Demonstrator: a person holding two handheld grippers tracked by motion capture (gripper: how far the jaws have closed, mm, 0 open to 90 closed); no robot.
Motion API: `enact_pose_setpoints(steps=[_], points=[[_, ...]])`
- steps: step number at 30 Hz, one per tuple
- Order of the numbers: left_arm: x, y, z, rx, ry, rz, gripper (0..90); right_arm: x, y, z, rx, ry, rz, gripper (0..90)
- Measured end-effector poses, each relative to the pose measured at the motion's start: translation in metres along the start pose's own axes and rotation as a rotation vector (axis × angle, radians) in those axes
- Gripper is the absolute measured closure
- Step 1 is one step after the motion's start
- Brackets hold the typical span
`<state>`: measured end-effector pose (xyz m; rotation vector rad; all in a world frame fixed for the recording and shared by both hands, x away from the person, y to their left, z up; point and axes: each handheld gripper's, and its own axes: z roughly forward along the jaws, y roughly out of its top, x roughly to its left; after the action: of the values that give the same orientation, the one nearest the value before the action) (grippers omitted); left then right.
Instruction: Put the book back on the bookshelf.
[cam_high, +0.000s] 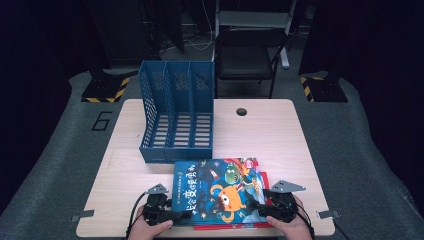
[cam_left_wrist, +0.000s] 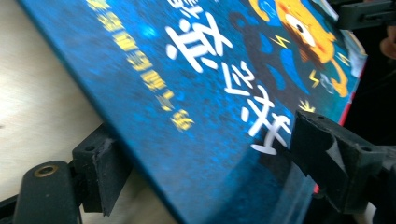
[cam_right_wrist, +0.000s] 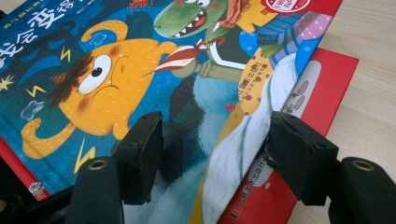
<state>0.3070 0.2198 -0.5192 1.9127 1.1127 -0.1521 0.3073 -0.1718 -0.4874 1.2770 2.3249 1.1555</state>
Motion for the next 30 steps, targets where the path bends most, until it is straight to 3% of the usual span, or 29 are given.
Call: enact_pose_setpoints(steps=[5,30], points=[[-0.0007,0.0021,0.0000,0.017,0.003,0.010,14.5,-0.0003,0.0003,0.0004,-0.004,0.001,0.005,35.3],[-0.0029,0.0064,-0.0055,0.053,0.002,-0.021,18.4,0.0008,0.0004,0.0014,-0.002,0.007,0.004,34.2]])
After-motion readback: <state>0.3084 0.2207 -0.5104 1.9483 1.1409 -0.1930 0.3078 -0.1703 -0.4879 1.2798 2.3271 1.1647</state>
